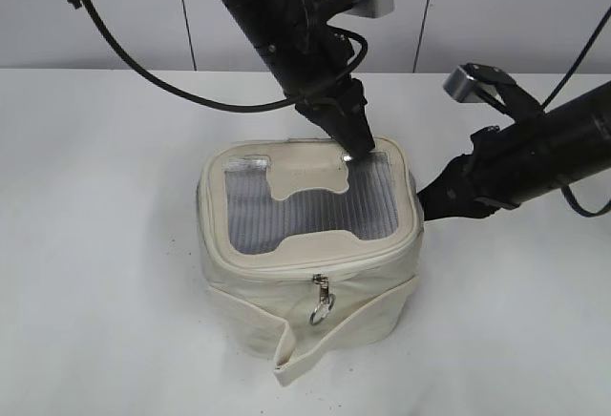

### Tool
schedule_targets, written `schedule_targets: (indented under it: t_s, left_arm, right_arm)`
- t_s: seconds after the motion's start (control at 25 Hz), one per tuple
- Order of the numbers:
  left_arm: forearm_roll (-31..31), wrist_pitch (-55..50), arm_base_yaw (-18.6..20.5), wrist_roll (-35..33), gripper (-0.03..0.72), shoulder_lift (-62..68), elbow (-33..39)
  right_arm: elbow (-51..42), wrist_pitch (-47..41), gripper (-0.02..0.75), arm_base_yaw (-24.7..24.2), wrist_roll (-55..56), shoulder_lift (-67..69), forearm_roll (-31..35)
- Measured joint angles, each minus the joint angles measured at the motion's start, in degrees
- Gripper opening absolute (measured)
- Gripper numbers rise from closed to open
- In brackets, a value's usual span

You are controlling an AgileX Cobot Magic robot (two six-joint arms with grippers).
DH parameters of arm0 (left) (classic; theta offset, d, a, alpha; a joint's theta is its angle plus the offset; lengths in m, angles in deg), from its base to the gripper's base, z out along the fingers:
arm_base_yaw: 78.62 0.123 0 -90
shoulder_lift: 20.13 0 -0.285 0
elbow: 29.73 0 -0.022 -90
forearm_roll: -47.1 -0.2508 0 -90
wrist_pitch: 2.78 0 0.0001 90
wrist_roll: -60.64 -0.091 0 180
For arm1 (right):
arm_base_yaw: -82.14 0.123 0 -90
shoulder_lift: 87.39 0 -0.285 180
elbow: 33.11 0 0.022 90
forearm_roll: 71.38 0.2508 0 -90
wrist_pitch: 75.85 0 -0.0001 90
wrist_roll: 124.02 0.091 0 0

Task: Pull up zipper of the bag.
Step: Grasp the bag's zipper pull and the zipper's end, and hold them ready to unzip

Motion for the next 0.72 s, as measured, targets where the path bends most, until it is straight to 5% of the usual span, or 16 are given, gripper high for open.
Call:
schedule_targets:
  t_s: [0.36, 0.72]
  left_arm:
    - [-0.79, 0.04, -0.12, 0.00, 0.063, -0.11, 0.00]
    - [-0.96, 0.04, -0.16, 0.00, 0.063, -0.11, 0.00]
  right_arm:
    - [0.00, -4.04, 0.006, 0.00, 10.40, -4.37, -10.23]
    - [0.06, -8.12, 0.006, 0.00, 13.36, -7.11, -12.52]
